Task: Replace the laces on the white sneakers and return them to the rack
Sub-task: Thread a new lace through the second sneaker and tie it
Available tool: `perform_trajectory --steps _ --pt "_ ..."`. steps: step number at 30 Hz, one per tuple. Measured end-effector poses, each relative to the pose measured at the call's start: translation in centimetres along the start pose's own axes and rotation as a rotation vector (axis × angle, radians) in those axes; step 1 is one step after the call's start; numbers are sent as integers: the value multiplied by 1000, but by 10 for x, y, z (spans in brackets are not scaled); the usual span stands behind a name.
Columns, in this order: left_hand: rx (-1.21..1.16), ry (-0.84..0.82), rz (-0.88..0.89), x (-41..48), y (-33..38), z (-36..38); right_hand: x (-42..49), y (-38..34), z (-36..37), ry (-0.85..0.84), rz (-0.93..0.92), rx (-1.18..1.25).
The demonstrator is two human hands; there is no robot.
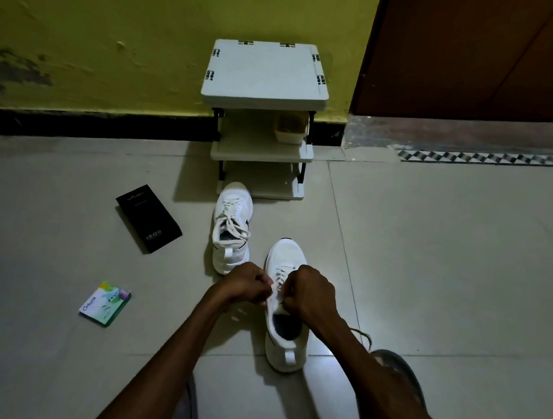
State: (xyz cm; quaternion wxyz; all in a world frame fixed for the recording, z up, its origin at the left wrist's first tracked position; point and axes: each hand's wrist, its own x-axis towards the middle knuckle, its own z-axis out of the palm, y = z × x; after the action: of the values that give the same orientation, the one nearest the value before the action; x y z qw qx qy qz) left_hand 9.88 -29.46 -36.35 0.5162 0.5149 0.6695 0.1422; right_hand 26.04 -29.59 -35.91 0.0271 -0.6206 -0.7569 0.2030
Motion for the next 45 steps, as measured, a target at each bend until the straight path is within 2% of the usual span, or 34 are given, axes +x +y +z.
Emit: perform_trajectory --steps 9,15,19,22,26,31,34,37,45 --pt "32 30 43 2 0 5 -2 -10 7 62 -30 -75" --pt "11 -15 78 4 -1 4 0 -19 15 86 65 -116" --pt "20 -40 101 3 -1 2 3 -20 16 80 161 -4" --pt "-9 -51 92 2 -2 2 10 -18 11 28 264 105" --pt "-161 5 29 5 -6 10 19 -14 6 -31 289 162" --pt "-103 173 95 8 -9 17 27 -6 1 -79 230 151" --pt "-6 198 171 12 -8 14 32 -1 -6 -177 165 118" --pt "11 224 167 16 -8 15 37 0 -10 -227 153 90" --pt "-24 219 221 20 -14 20 26 -7 2 1 183 48"
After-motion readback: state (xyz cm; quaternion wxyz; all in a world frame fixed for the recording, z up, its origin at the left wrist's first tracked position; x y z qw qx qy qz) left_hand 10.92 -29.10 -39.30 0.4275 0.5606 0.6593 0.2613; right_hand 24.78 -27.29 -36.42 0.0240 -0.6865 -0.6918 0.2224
